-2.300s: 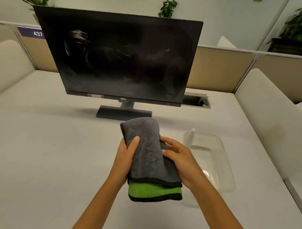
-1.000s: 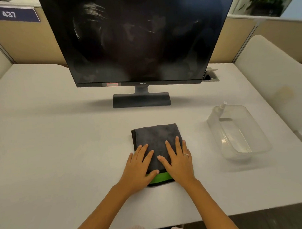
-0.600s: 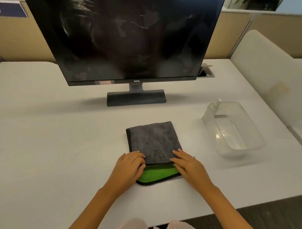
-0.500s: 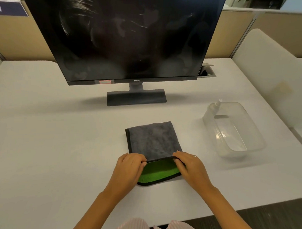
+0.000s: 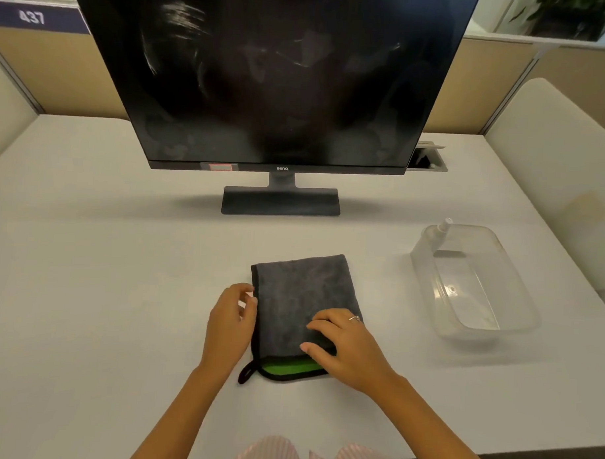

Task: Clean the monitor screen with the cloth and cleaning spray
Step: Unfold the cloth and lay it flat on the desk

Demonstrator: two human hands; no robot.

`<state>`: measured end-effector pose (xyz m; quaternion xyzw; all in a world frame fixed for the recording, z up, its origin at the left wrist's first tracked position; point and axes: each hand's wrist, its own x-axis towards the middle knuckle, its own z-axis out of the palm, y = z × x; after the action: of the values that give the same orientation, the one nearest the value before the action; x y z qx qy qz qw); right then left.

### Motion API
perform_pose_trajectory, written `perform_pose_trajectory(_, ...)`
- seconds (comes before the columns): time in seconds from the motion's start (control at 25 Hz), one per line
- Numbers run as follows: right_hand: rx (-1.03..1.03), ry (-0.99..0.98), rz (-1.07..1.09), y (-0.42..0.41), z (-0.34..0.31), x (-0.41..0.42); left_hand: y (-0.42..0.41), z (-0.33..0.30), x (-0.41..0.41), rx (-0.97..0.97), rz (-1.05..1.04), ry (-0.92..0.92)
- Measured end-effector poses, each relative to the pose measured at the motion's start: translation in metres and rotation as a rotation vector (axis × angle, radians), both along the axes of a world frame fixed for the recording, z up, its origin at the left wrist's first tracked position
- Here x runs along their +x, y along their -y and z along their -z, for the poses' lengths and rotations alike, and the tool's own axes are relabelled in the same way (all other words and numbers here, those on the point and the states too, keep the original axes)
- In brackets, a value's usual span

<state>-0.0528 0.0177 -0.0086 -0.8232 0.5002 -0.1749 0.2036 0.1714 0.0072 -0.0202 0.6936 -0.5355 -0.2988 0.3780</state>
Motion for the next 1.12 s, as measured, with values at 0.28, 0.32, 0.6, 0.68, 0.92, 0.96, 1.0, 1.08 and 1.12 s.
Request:
perform_pose_trajectory(0.28,0.136,-0.056,-0.05,0.044,-0.005,0.039,0.047,-0.008,-0.002,0.388,0.011,0.007)
perform_pose_trajectory(0.32,0.153,-0.05,-0.028,0.046,-0.004,0.04,0.045,-0.009,-0.002,0.395,0.01,0.035)
perform_pose_trajectory(0.6,0.227,0.093,0.083,0.05,0.0,0.036,0.027,-0.026,0.001,0.631,0.236,0.288)
perform_pose_trajectory(0.68,0.228,0.106,0.089,0.049,0.002,0.036,0.023,-0.03,-0.002,0.627,0.221,0.35)
perform_pose_trajectory(0.92,0.233,0.163,0.123,0.043,0.003,0.034,0.003,-0.034,-0.011,0.785,0.272,-0.075)
perform_pose_trajectory(0.96,0.241,0.19,0.112,0.04,0.001,0.034,-0.001,-0.036,-0.012,0.77,0.295,-0.155)
perform_pose_trajectory(1.0,0.245,0.232,0.09,0.036,-0.002,0.033,-0.003,-0.039,-0.012,0.715,0.293,-0.224)
perform_pose_trajectory(1.08,0.231,0.344,0.042,0.028,-0.01,0.032,-0.004,-0.048,-0.015,0.545,0.232,-0.356)
perform_pose_trajectory(1.12,0.217,0.4,0.034,0.024,-0.015,0.032,-0.002,-0.054,-0.017,0.47,0.211,-0.427)
